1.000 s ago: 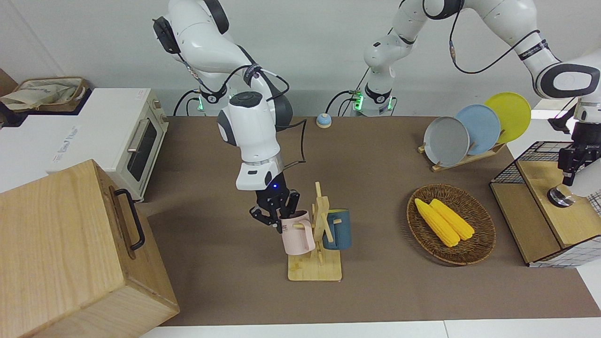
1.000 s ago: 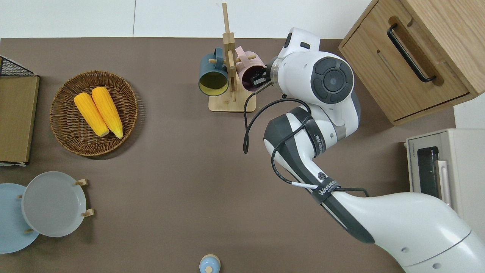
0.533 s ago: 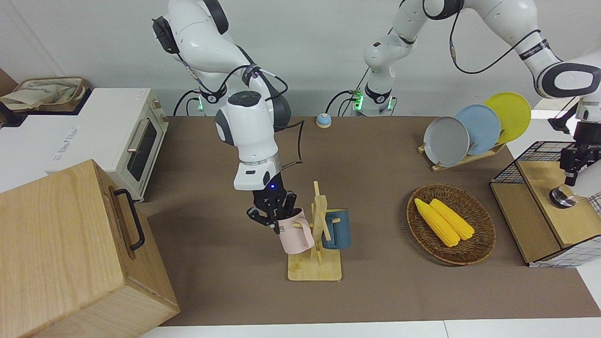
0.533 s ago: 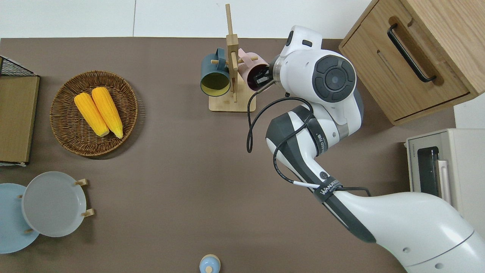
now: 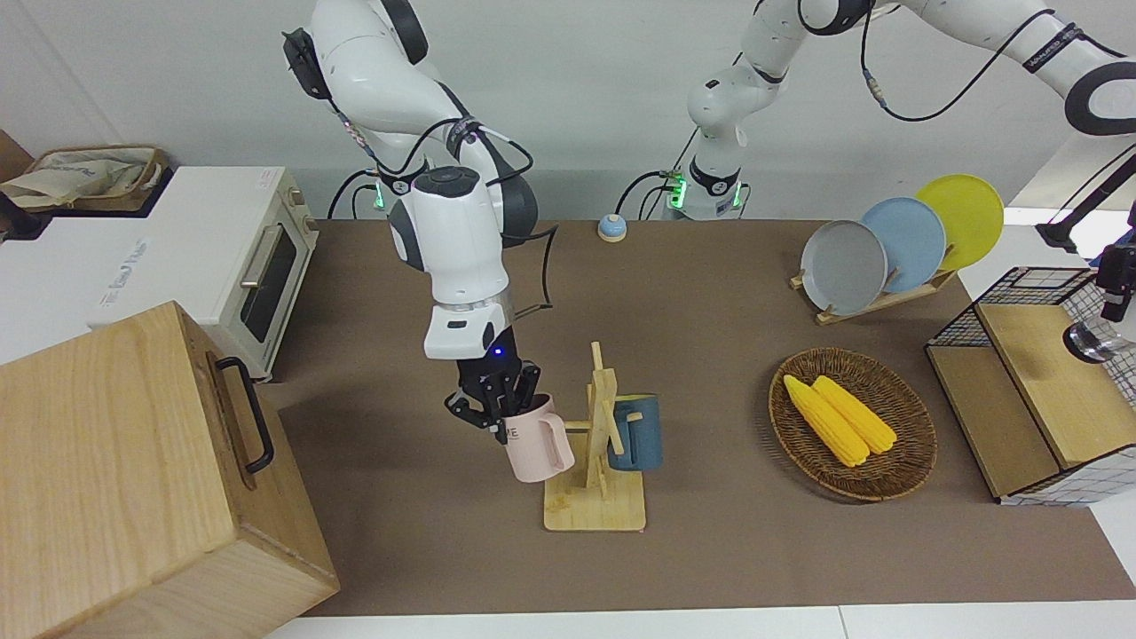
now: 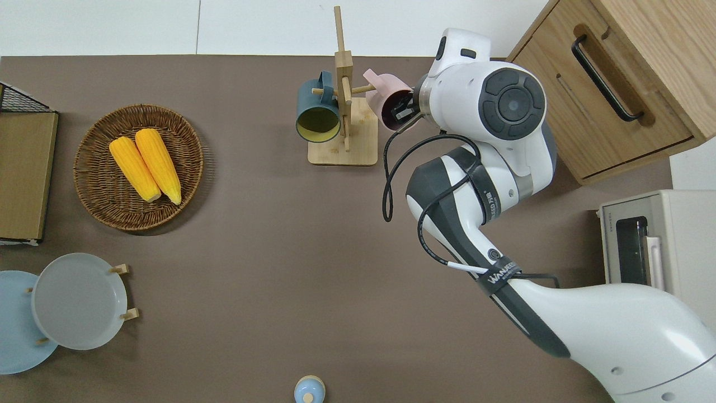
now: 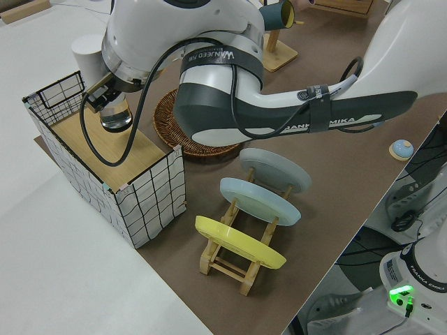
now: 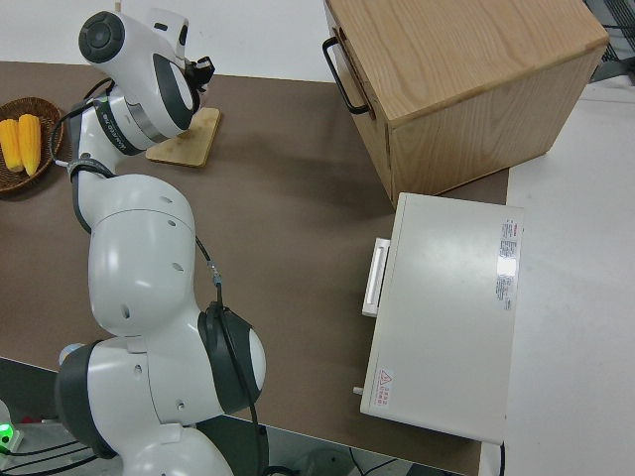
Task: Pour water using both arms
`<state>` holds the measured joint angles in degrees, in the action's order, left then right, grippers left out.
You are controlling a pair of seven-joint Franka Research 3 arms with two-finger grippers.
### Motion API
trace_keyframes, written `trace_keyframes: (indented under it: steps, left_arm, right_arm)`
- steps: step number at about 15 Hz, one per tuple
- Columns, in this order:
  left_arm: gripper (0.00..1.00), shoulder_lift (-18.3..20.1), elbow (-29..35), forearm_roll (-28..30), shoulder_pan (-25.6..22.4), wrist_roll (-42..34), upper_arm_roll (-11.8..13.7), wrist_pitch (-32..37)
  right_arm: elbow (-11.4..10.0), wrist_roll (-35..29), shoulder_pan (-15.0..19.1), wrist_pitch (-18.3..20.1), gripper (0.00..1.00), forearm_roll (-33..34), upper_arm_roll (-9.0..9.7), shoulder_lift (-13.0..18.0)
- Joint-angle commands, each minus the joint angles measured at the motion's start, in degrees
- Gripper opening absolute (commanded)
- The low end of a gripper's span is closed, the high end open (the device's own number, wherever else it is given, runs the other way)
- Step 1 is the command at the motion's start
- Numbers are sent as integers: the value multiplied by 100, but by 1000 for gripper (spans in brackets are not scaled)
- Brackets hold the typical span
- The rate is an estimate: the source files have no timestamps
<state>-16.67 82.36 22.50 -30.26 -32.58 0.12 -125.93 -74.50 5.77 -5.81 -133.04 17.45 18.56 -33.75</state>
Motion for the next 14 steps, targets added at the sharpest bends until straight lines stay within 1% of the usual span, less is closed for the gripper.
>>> trace_keyframes:
  steps: [1,3,4,5,6,9,11,14]
  left_arm:
    - [0,199,-176,-176,46,287,32,156]
    - [0,330,-89,-325,81,462,15,174]
    - [0,383,-19,-456,160,567,15,235]
    - [0,523,86,-675,274,794,6,313]
    - [0,637,218,-799,362,979,6,306]
    - [0,1015,692,-1037,547,1349,6,305]
    - [0,1314,1052,-1169,740,1683,6,262]
    - [0,1666,1422,-1362,951,2079,6,262]
  right_arm:
    - [-29,354,212,260,0,65,130,115]
    - [-29,390,413,322,0,74,322,115]
    - [-29,442,545,392,0,100,471,115]
    - [-29,582,738,497,0,118,647,115]
    - [-29,636,835,541,0,118,718,123]
    - [-29,671,950,691,0,135,771,124]
    - [-20,689,959,761,0,144,763,176]
    - [-12,750,968,893,0,144,719,273]
